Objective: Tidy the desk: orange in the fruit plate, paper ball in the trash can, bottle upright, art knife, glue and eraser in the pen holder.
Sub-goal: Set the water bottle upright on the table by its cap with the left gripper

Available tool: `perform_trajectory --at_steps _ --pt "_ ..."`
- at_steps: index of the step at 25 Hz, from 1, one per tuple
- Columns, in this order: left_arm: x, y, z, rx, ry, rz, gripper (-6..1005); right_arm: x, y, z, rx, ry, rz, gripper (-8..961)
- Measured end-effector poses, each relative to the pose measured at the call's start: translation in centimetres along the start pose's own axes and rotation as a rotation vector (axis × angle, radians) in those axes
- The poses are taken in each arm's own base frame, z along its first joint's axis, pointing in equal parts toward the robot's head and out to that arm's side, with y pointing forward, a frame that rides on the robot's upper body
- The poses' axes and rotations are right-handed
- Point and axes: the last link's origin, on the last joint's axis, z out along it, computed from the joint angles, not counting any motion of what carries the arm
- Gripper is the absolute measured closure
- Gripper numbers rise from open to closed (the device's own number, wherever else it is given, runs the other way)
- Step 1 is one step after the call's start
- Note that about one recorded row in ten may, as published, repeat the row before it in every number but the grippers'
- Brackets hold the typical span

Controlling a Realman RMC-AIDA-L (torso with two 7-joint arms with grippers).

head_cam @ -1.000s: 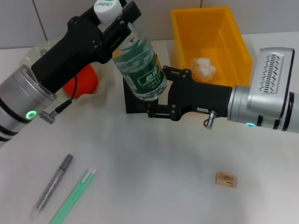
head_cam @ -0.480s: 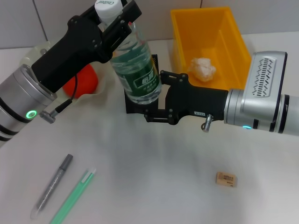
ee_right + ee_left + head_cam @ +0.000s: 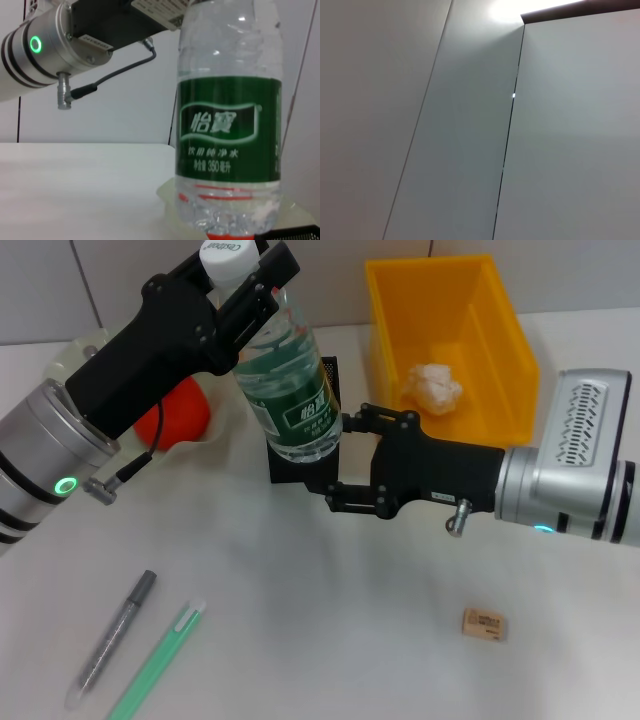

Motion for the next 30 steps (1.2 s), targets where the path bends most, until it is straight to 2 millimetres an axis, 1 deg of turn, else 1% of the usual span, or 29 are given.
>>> perform_trajectory --at_steps 4,12,14,17,19,20,23,24,30 --pt "0.0 -0.1 -0.2 0.011 0.001 0.007 566 0.6 0.1 -0.9 0.021 0.008 0.015 184" --pt "-0.2 -0.2 -0.5 0.024 -0.007 0.023 565 1.2 0.1 -2.2 0.059 0.008 0.028 184" --pt "-0.3 -0.2 -0.8 0.031 -0.009 0.024 565 1.0 0.1 -2.9 0.076 0.0 0.019 184" --pt "-0.3 -0.2 -1.0 0.036 -0.01 0.028 566 0.8 0.2 -3.4 0.085 -0.009 0.013 185" --pt "-0.4 -0.2 -1.3 0.044 -0.011 0.031 566 0.6 0.4 -4.3 0.103 -0.037 0.022 185" --pt "-0.4 -0.2 -1.3 0.044 -0.011 0.031 566 0.6 0.4 -4.3 0.103 -0.037 0.022 185" --pt "-0.4 -0.3 -1.4 0.046 -0.013 0.034 565 0.4 0.5 -5.3 0.122 -0.074 0.041 185" --pt "-0.5 -0.2 -1.6 0.047 -0.018 0.052 565 0.3 0.6 -6.0 0.129 -0.088 0.045 185" --pt "-0.8 -0.1 -2.0 0.052 -0.03 0.077 565 0.2 0.8 -7.2 0.141 -0.088 0.06 185"
